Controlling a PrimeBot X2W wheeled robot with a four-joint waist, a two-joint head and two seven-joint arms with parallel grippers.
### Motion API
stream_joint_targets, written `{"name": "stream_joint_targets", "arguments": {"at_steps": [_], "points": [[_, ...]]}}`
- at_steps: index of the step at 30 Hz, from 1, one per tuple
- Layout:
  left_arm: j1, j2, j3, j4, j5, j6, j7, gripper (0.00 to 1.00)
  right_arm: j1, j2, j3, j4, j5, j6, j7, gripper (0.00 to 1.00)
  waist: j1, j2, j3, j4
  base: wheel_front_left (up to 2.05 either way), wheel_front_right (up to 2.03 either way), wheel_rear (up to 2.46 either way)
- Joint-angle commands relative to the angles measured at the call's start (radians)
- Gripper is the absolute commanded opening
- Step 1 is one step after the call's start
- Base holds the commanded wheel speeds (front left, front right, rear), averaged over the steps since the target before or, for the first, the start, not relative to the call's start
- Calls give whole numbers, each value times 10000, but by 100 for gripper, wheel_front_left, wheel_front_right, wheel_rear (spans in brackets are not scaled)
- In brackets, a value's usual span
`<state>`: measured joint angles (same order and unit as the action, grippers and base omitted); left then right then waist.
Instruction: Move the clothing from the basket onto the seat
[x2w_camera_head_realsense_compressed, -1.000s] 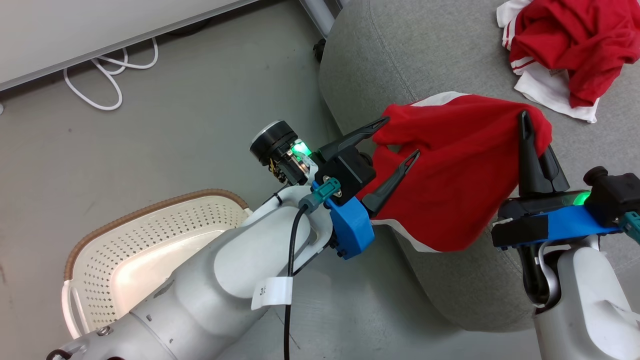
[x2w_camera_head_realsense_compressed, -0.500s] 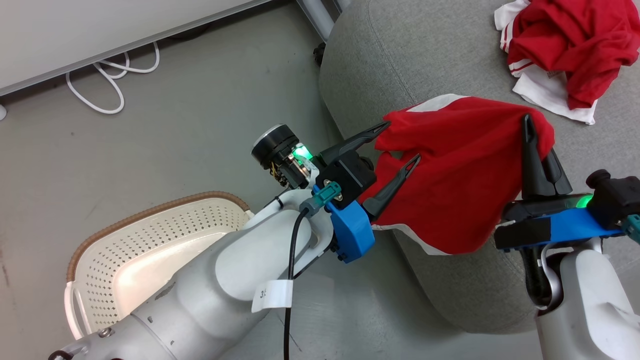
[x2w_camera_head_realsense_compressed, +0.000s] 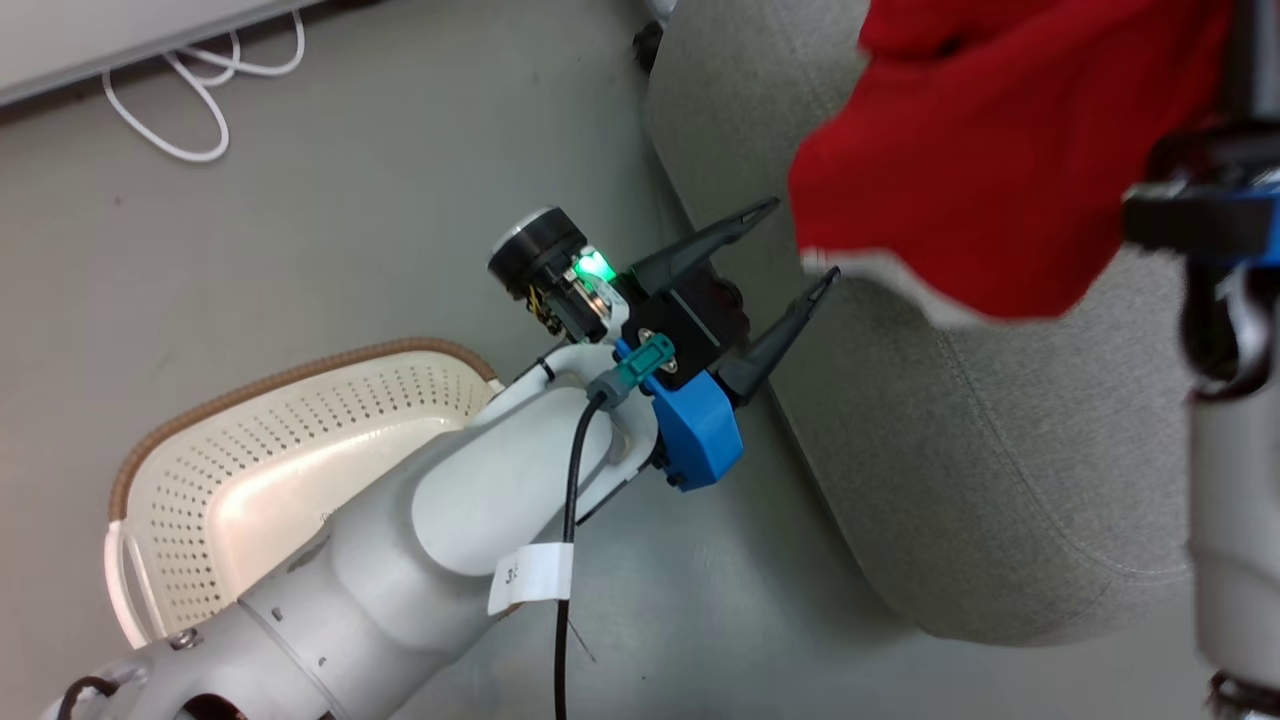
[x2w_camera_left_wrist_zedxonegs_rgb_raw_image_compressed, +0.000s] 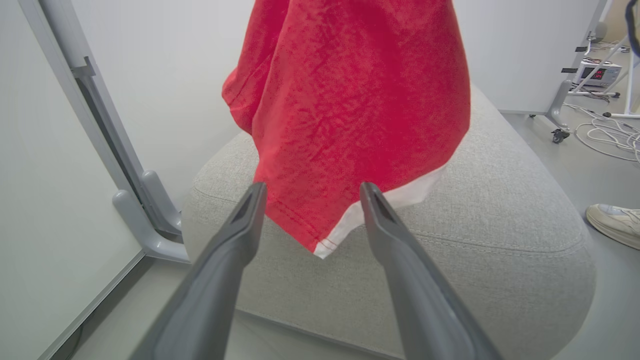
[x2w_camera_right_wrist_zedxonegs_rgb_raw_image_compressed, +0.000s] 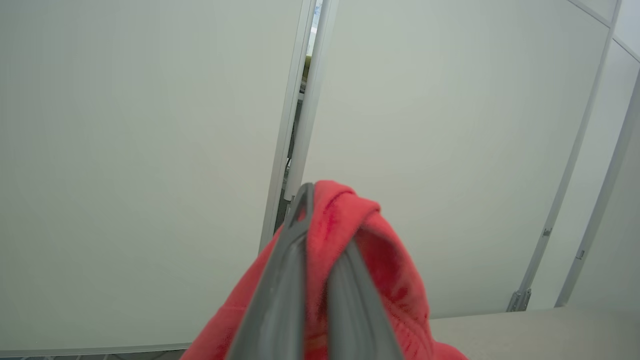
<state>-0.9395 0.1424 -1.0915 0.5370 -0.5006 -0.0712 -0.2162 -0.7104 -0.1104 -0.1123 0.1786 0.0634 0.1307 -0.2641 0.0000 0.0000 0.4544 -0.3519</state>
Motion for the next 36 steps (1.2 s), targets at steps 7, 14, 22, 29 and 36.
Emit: {"name": "stream_joint_targets", "arguments": {"at_steps": [7,14,22,29,36], "points": [[-611,416,46,-357,229,143,194,100,-2309,-1177,-1738,-162,44,1,-4,0,0,0,1520,403,0,0,0],[-1131,955,147,-816,451,290,406,100,-3861,-3067,-3152,752,53,1,-4,0,0,0,2779,538,0,0,0],[-1552,1449,201,-1478,686,473,641,100,-4242,-4459,-3898,2199,-240,1,-4,0,0,0,3780,497,0,0,0],[-1625,1716,230,-1815,693,613,765,100,-3208,-3583,-4636,2729,-603,1,-3,0,0,0,4066,352,0,0,0],[-1657,1927,268,-2019,654,713,815,100,-2202,-2333,-5077,3070,-912,1,-3,0,0,0,4074,289,0,0,0]]}}
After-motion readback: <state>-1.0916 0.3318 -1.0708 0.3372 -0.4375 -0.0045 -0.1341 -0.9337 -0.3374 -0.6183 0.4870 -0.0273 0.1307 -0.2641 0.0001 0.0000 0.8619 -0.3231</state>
